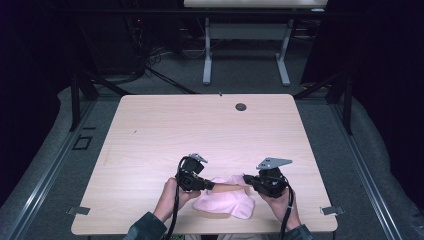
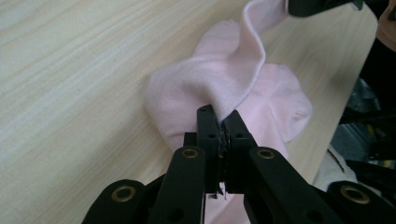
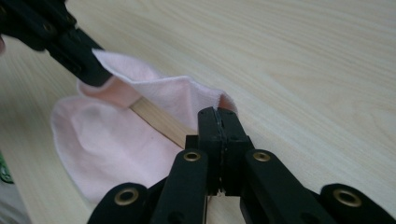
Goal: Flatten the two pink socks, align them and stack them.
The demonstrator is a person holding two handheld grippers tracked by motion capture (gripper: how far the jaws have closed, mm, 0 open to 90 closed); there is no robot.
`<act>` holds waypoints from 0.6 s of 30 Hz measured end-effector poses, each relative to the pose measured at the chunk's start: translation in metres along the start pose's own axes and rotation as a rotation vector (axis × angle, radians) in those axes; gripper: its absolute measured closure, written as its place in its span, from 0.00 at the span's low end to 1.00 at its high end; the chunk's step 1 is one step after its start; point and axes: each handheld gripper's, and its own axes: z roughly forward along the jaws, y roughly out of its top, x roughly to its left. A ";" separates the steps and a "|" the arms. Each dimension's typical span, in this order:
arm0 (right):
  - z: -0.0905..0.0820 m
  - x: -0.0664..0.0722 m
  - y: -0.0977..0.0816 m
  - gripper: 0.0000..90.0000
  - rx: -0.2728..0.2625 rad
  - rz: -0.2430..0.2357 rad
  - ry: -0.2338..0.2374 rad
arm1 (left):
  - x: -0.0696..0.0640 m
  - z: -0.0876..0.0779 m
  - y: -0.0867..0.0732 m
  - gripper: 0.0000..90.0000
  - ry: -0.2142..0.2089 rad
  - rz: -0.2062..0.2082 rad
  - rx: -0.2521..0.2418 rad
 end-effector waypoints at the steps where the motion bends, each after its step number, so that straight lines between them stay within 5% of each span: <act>1: -0.004 0.000 0.004 1.00 -0.003 0.015 -0.003 | 0.002 -0.002 -0.001 0.98 -0.021 -0.009 -0.005; 5: -0.009 -0.013 0.024 1.00 0.008 0.108 0.004 | 0.013 -0.007 0.002 0.98 -0.095 -0.058 -0.010; 7: 0.000 -0.023 0.033 1.00 0.042 0.148 -0.012 | 0.022 -0.004 0.005 0.95 -0.089 -0.086 0.006; 12: 0.035 -0.041 0.040 0.99 0.149 0.141 -0.097 | 0.044 0.001 0.010 0.84 -0.017 -0.137 -0.007; 18: 0.043 -0.050 0.040 0.87 0.110 0.143 -0.106 | 0.046 -0.001 0.006 0.69 0.074 -0.143 -0.031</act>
